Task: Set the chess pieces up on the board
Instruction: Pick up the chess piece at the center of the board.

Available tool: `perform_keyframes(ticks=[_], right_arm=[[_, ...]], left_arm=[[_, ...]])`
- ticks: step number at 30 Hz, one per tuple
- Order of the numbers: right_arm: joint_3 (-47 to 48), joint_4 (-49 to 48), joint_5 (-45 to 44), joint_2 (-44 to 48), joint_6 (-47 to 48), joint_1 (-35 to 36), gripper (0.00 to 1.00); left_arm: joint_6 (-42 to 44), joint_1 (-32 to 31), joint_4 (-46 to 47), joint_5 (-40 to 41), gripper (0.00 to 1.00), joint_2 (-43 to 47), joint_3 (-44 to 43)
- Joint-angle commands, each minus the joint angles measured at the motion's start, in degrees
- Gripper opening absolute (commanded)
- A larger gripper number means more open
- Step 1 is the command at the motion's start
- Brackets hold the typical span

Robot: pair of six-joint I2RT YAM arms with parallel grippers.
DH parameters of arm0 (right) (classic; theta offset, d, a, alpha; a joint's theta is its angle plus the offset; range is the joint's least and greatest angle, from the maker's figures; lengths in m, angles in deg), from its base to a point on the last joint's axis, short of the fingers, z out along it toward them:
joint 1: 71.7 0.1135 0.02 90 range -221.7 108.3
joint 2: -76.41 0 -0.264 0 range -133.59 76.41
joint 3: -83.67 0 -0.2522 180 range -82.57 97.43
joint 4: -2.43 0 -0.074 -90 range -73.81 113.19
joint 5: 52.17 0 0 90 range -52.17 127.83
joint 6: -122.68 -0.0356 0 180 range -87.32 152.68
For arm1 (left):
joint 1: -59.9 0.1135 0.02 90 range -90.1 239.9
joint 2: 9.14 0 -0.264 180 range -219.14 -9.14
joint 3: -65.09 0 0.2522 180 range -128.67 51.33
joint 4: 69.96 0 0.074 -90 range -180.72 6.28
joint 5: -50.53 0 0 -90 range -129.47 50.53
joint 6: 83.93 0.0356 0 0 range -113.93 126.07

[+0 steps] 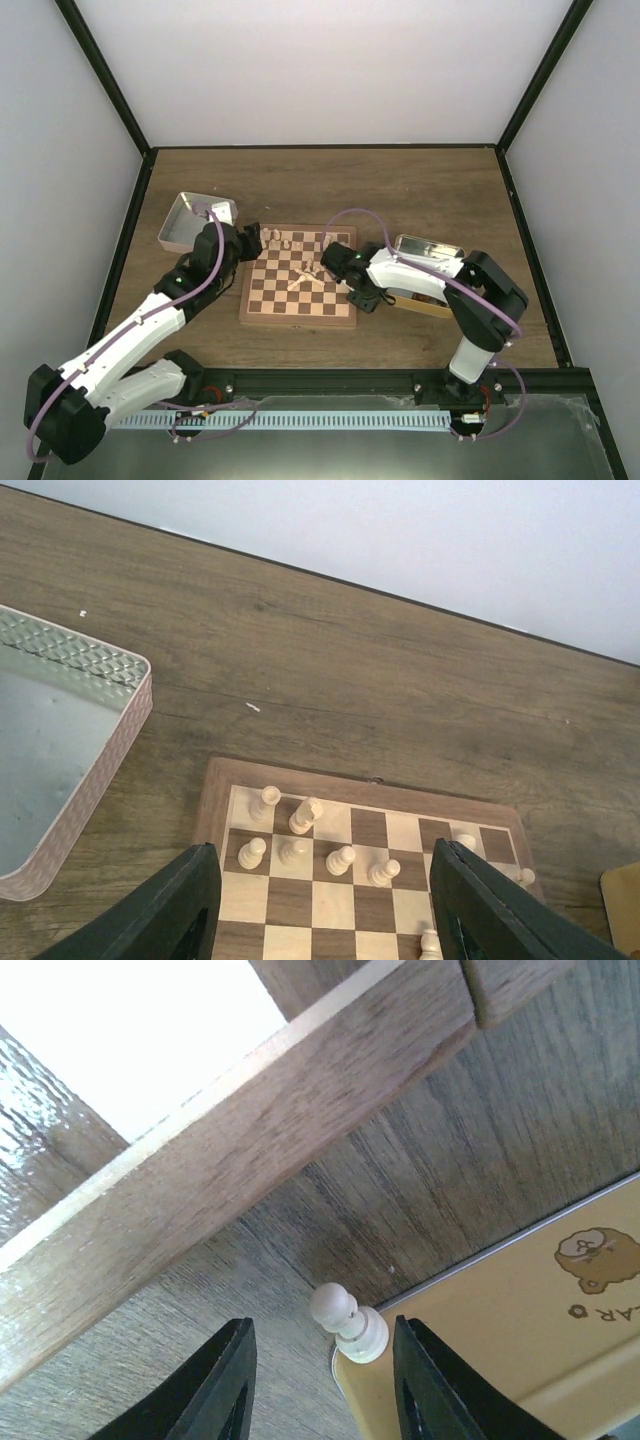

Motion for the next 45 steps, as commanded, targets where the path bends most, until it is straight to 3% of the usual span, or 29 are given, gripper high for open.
perform_keyframes(ticks=[1,12,34,45], right_arm=[[0.4,-1.1,-1.2,-1.2,2.3,0.6,0.4],[-0.7,-2.3,-5.0,-3.2,4.0,0.6,0.37],[-0.6,-4.8,-8.4,-3.6,3.7,0.6,0.1],[2.1,-7.1,-9.8,0.9,1.6,0.6,0.07]], left_arm=[[0.1,0.5,0.7,-0.5,0.59,-0.5,0.0],[0.2,1.0,0.9,-1.0,0.59,-0.7,0.1],[0.3,1.6,0.7,-1.6,0.59,0.0,0.7],[-0.5,1.7,1.1,-2.4,0.59,0.8,1.5]])
